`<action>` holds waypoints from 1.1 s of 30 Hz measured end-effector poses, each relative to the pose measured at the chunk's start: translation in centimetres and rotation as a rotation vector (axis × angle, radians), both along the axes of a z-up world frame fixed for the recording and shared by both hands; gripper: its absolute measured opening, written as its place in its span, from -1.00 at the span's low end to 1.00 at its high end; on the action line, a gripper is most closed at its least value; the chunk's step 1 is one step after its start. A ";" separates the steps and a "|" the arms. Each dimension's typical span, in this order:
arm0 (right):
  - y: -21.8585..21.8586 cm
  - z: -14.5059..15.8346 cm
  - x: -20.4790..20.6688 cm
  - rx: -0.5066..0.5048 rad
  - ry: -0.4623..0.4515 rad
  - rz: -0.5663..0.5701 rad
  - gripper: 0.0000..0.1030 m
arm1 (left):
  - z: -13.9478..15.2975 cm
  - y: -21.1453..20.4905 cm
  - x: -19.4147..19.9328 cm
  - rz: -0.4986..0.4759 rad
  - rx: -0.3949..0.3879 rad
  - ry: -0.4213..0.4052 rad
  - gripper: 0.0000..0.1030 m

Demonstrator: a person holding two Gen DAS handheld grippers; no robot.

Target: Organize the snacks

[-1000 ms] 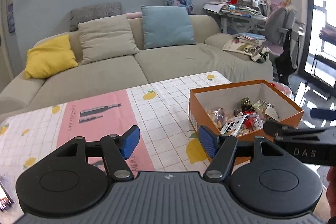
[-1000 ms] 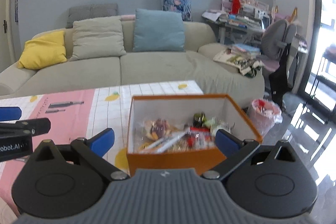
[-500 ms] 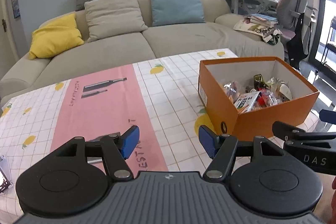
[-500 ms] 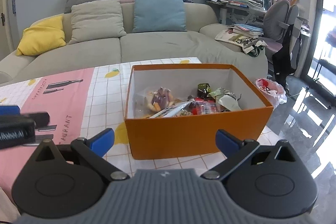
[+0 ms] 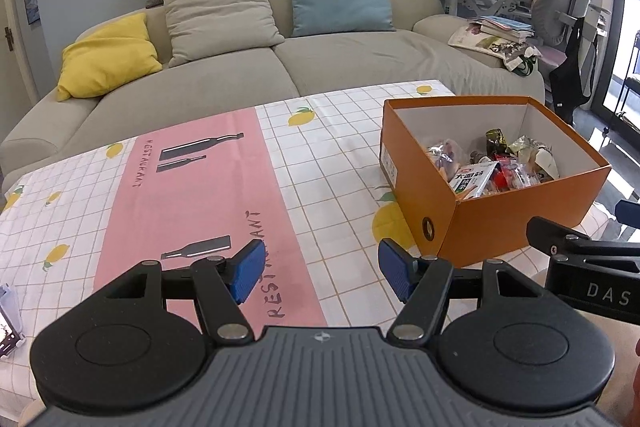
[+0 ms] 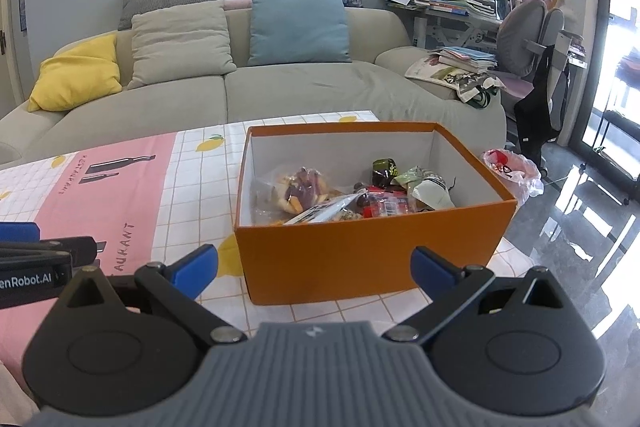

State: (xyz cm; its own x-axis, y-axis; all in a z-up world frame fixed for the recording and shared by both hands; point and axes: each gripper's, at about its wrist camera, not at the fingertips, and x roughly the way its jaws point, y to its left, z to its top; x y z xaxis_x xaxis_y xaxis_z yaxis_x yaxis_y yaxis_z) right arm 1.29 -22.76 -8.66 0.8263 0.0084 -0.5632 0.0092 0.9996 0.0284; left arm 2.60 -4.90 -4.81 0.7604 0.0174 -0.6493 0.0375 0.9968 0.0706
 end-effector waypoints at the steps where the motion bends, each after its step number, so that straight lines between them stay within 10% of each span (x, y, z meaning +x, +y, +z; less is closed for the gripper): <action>1: 0.0 0.0 0.0 -0.002 -0.001 0.000 0.94 | 0.0 0.0 0.0 -0.001 0.000 0.000 0.48; 33: 0.4 0.0 -0.3 -0.012 -0.006 0.010 0.94 | 0.3 0.4 -0.2 0.013 0.002 0.005 0.48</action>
State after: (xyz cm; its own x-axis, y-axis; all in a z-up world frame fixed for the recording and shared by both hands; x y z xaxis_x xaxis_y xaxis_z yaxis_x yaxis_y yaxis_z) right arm 1.00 -22.34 -8.68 0.8293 0.0100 -0.5587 -0.0011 0.9999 0.0163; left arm 2.36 -4.49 -4.50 0.7567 0.0285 -0.6531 0.0253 0.9970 0.0729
